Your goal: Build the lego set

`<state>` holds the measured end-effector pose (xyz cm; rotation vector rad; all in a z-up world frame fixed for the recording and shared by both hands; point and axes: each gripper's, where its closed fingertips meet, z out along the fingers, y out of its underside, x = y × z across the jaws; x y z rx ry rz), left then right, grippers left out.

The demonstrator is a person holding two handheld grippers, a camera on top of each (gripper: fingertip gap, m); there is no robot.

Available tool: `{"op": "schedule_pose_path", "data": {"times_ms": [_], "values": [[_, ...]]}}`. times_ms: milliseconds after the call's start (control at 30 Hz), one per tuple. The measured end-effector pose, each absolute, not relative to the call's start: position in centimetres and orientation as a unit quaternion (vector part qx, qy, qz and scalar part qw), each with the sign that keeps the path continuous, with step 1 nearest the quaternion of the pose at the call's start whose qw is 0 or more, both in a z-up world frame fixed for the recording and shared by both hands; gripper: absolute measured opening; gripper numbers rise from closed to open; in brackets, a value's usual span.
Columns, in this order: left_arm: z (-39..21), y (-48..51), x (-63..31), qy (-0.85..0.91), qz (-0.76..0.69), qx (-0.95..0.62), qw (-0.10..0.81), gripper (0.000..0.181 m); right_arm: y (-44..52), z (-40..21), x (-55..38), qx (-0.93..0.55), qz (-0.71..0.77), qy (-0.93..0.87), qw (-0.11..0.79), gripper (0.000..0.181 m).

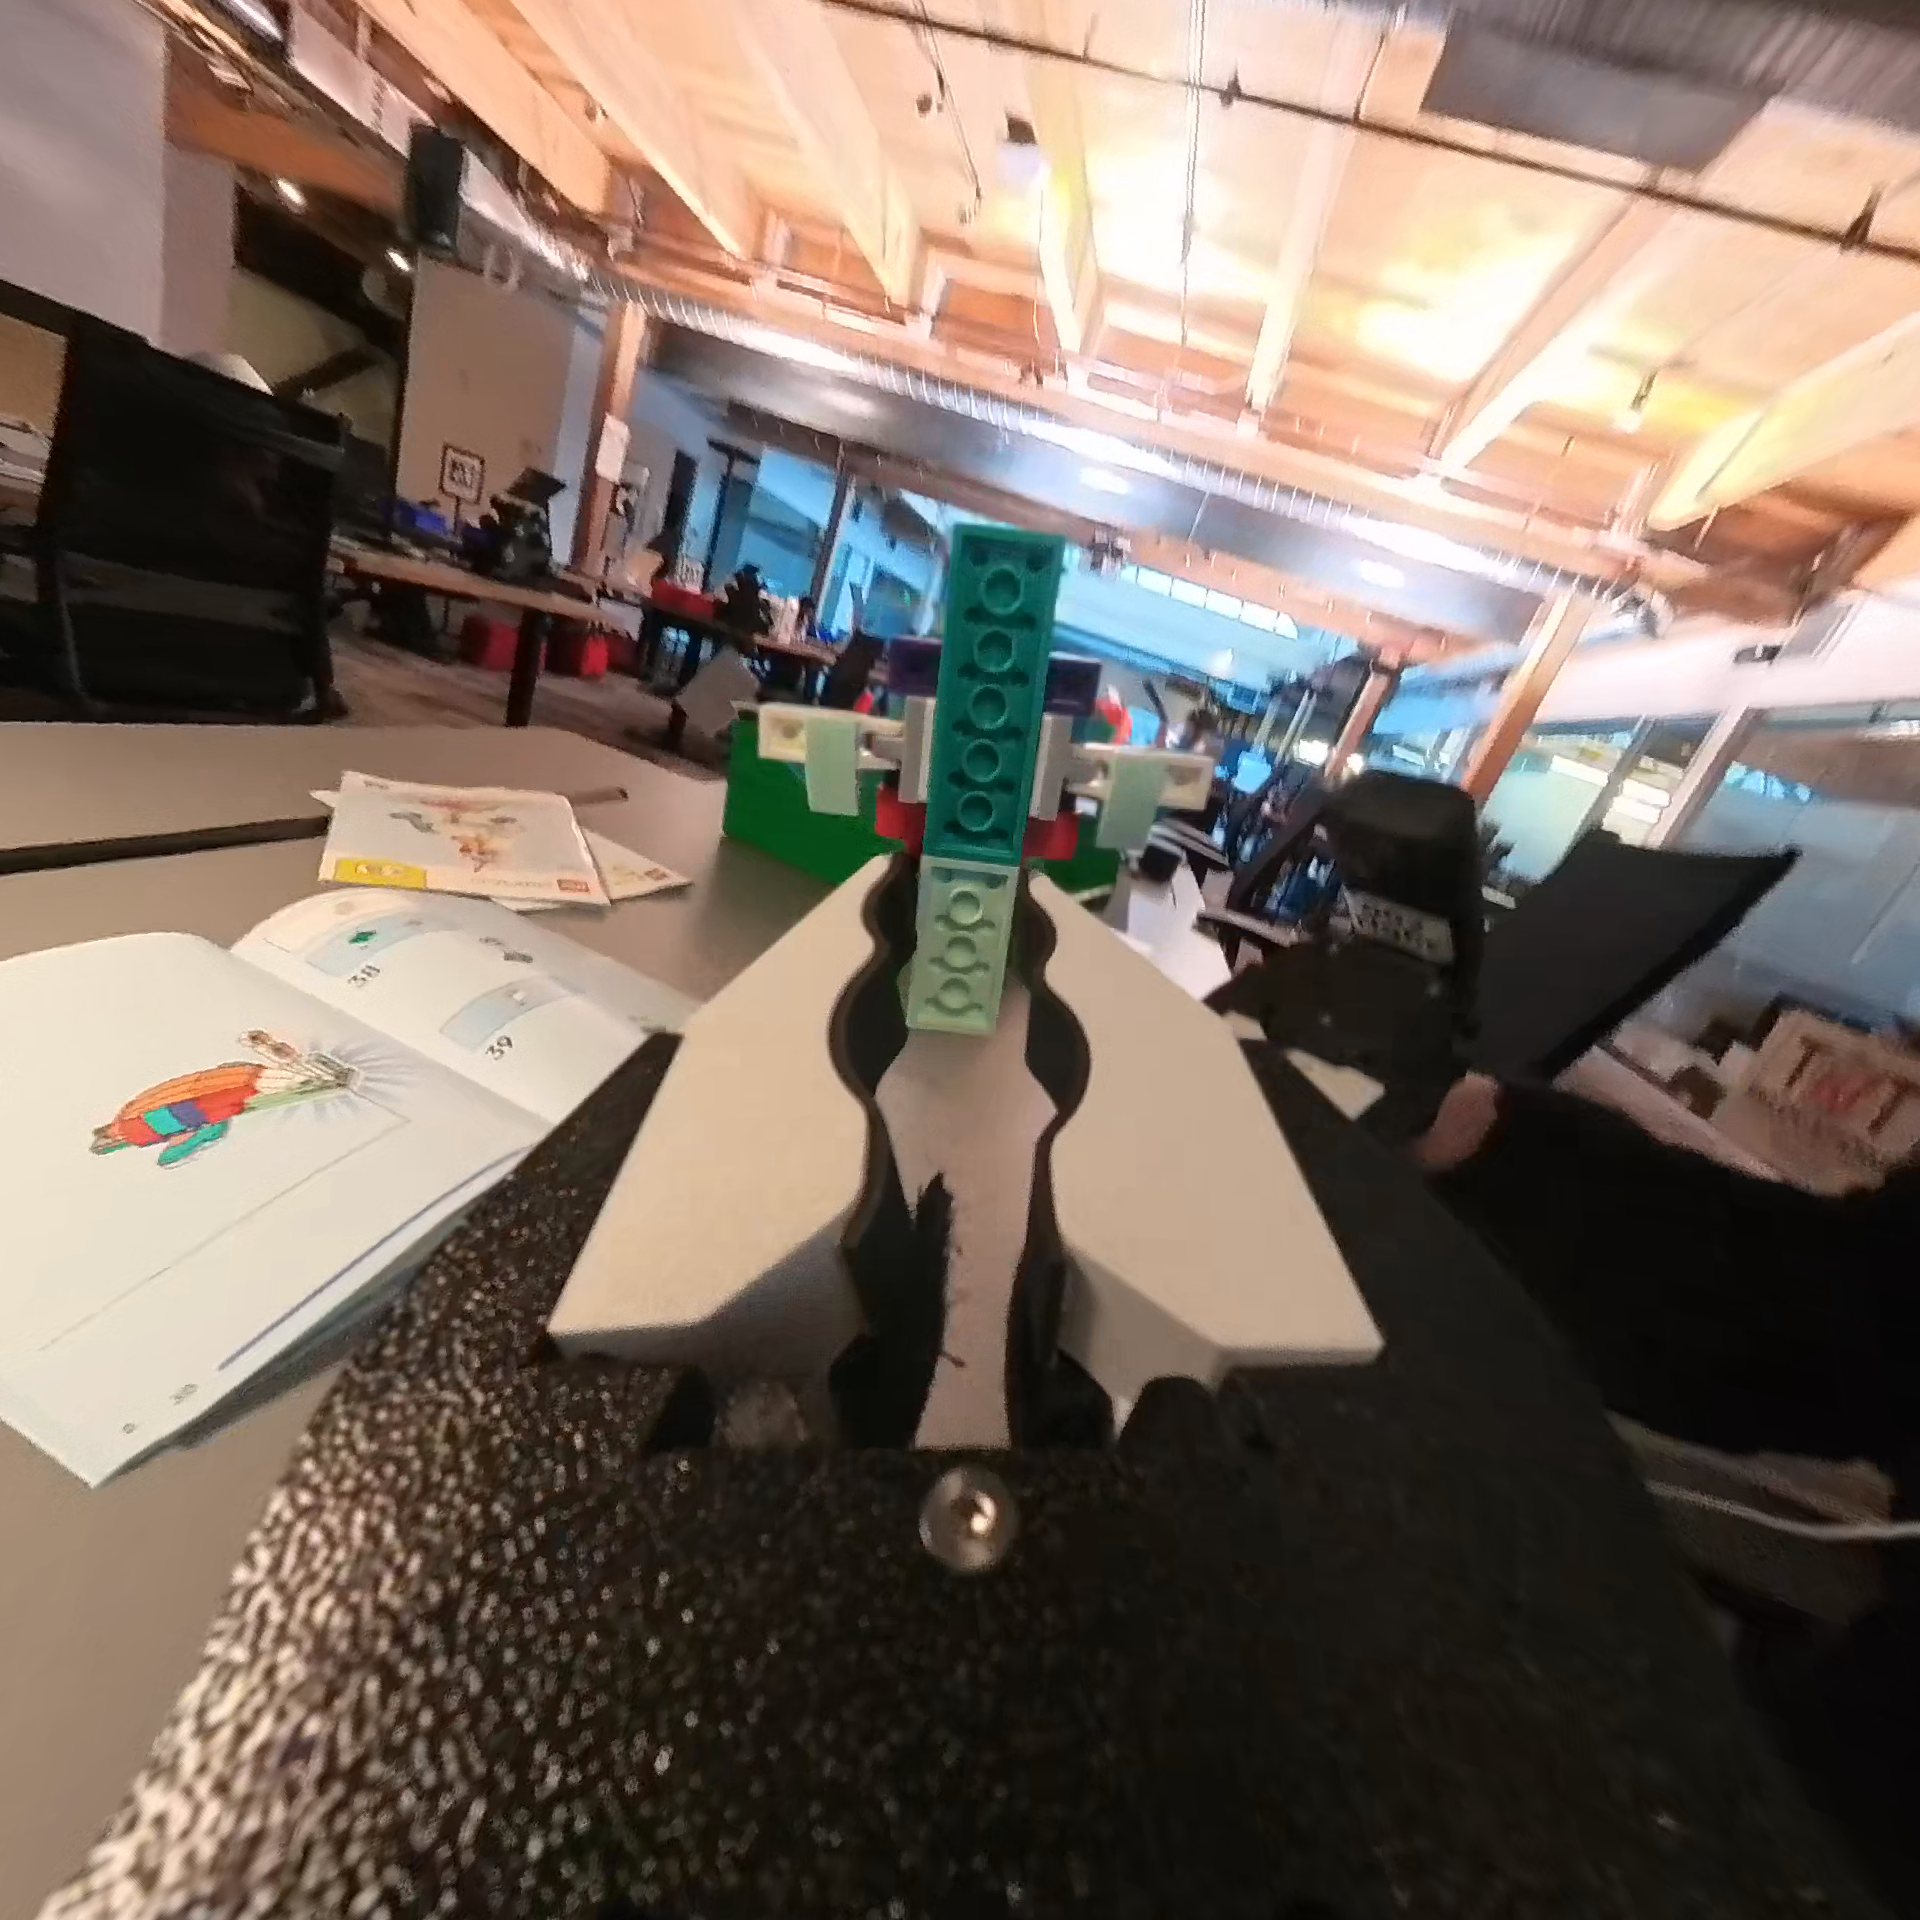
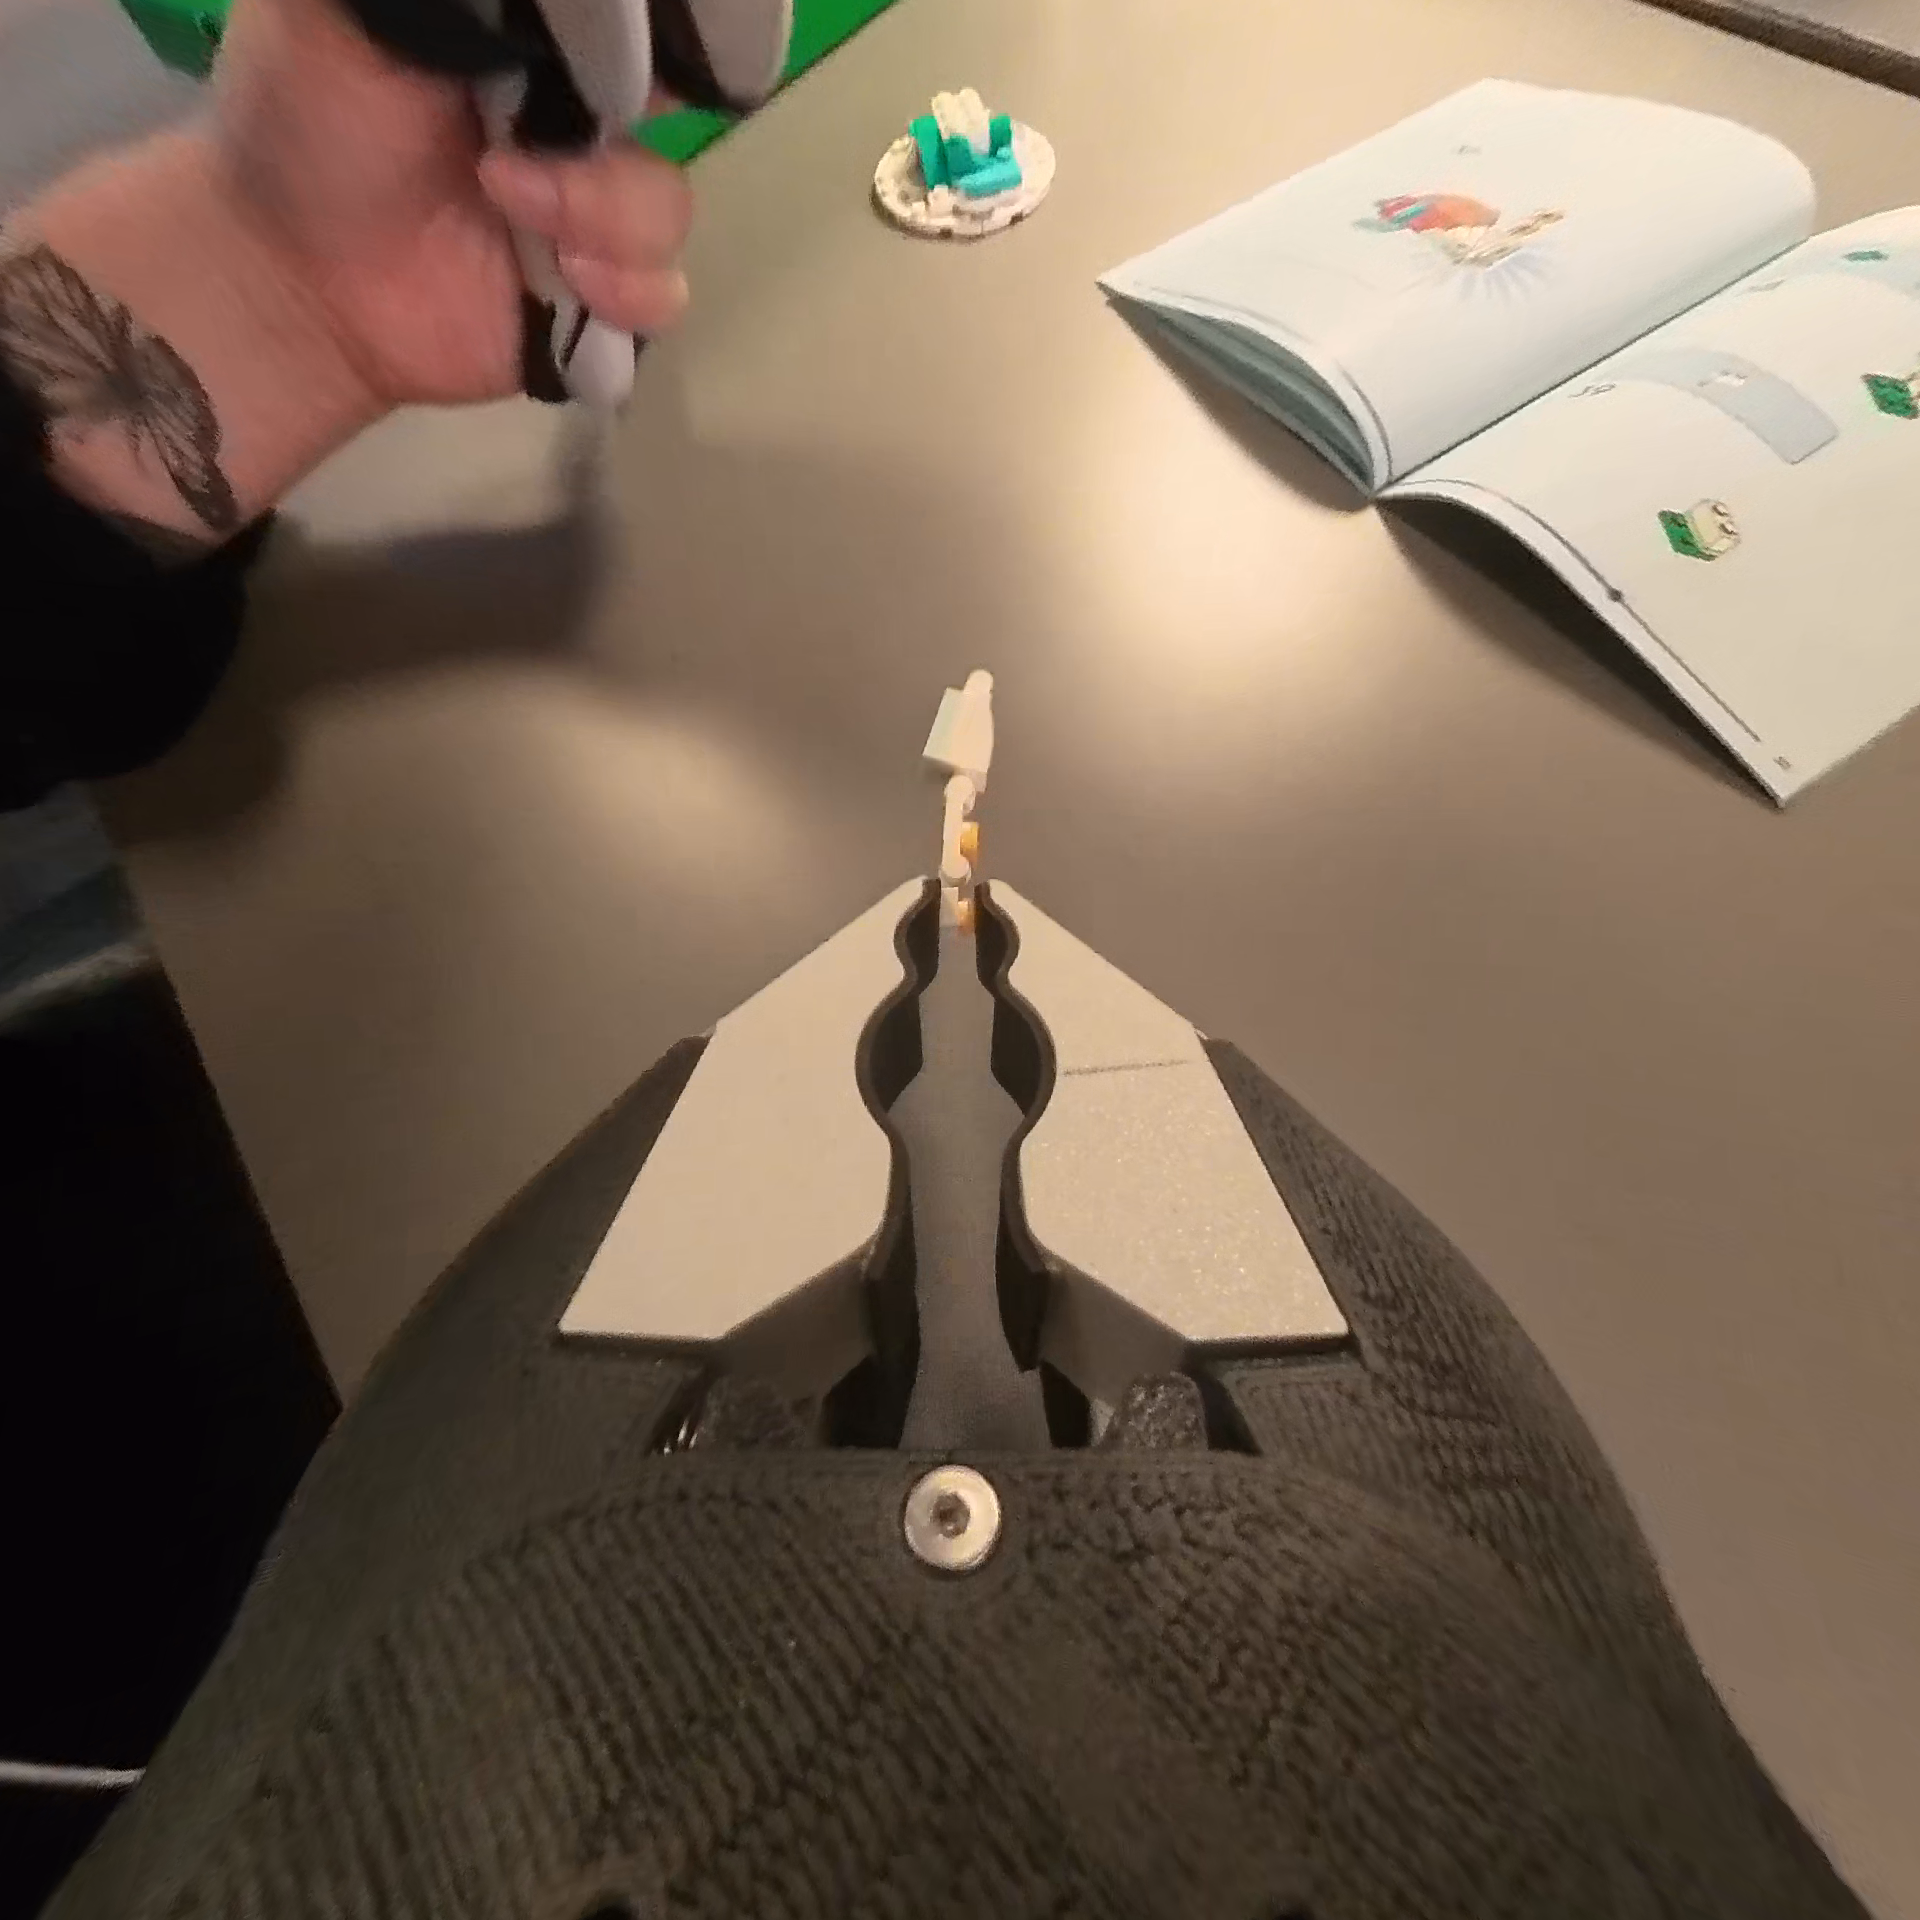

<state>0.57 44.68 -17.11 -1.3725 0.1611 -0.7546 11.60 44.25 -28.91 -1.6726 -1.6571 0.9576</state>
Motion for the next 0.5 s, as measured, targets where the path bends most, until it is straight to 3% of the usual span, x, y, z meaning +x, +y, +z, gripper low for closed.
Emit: {"op": "schedule_pose_path", "data": {"times_ms": [33, 333, 500], "values": [[-17.5, 44.7, 1.3, 0.086, -0.342, -0.626, 0.695, 0.016, 44.2, -28.6, 11.7, -0.63, 0.371, -0.617, 0.293, 0.005], [-19.9, 44.0, 6.7, 0.195, -0.38, -0.66, 0.618, 0.016, 41.0, -22.6, 12.2, -0.56, 0.573, -0.563, 0.203, 0.005], [-20.3, 43.4, 8.4, 0.22, -0.41, -0.658, 0.592, 0.016, 40.5, -21.6, 12.1, -0.533, 0.582, -0.579, 0.207, 0.005]]}}
